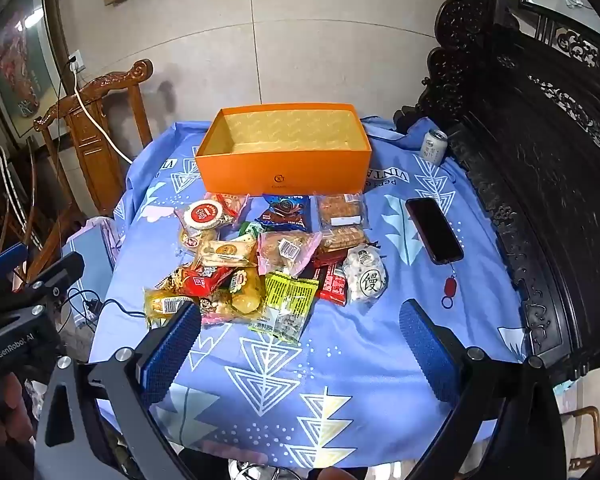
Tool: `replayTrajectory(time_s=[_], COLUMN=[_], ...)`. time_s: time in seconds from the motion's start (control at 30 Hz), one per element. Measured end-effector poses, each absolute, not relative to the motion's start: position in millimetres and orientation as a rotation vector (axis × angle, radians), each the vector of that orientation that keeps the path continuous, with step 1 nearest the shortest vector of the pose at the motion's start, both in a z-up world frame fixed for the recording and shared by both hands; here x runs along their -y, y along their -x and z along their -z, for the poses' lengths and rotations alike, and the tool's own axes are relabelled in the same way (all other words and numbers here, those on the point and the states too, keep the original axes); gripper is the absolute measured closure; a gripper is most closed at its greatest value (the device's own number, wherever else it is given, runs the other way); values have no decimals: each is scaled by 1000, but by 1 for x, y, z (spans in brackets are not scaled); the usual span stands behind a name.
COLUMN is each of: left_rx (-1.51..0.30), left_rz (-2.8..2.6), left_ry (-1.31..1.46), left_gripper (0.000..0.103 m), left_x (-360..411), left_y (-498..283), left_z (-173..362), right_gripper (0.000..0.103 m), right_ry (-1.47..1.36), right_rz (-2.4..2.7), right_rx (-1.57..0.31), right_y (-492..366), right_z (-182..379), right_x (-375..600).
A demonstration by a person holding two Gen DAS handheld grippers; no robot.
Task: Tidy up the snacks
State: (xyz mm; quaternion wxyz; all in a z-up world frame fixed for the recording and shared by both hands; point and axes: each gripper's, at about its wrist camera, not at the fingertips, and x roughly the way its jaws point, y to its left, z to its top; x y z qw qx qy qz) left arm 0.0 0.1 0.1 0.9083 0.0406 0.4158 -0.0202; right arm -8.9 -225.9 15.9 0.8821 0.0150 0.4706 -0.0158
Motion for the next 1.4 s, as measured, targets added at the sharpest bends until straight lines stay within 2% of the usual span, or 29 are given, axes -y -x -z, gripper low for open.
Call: replayTrajectory(time_s=[1.4], left_rx=[-855], left_rz=[41], left_ry=[-93], left_gripper=[4], left_x=[0], left_y=[1], left_z=[-1], right_gripper=[3], right_ry=[-27], right_rz=[34], right_rx=[-997], right_y=[5], right_z=[-12], right_x=[226])
